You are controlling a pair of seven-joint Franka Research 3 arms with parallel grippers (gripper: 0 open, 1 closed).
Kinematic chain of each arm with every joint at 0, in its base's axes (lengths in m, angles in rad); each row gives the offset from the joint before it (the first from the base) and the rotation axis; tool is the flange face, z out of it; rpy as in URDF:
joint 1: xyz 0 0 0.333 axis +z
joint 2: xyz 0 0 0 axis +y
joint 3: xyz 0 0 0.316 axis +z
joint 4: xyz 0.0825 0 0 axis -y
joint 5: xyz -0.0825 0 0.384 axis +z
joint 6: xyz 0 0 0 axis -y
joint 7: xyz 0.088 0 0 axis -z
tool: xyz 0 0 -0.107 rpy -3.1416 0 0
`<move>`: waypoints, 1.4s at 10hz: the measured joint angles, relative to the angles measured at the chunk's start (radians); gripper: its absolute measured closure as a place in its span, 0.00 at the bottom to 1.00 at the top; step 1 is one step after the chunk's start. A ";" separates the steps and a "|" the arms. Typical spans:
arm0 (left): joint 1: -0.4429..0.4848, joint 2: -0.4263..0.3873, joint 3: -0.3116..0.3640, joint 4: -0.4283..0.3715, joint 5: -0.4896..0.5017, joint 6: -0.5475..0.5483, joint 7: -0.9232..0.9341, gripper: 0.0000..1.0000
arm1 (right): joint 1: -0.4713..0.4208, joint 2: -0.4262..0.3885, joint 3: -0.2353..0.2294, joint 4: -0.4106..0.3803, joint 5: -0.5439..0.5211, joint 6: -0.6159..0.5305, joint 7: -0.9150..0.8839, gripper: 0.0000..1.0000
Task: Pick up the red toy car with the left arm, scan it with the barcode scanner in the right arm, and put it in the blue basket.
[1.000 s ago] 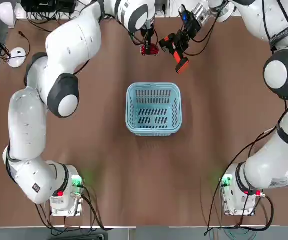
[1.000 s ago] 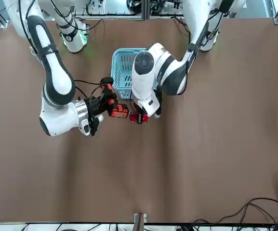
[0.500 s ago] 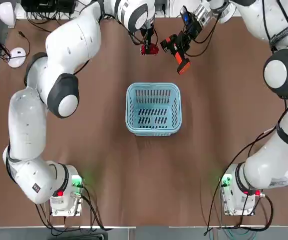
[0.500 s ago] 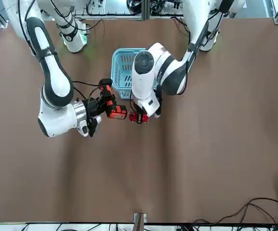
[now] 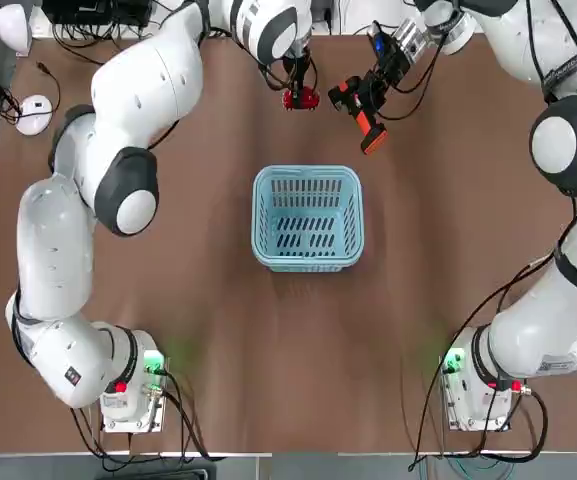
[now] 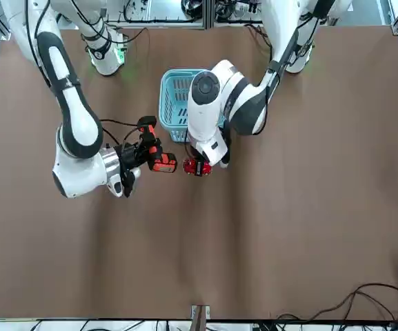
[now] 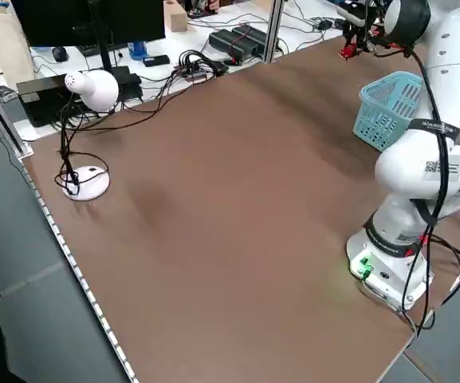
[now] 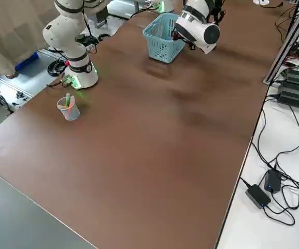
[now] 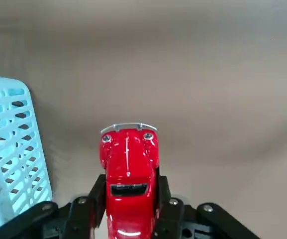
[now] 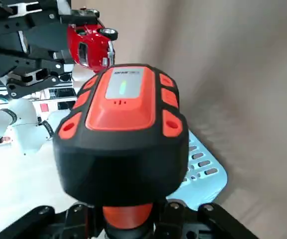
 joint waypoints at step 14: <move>0.003 -0.364 -0.302 -0.641 -0.038 0.111 -0.141 0.56 | -0.288 0.001 -0.038 0.272 -0.869 0.199 0.487 0.67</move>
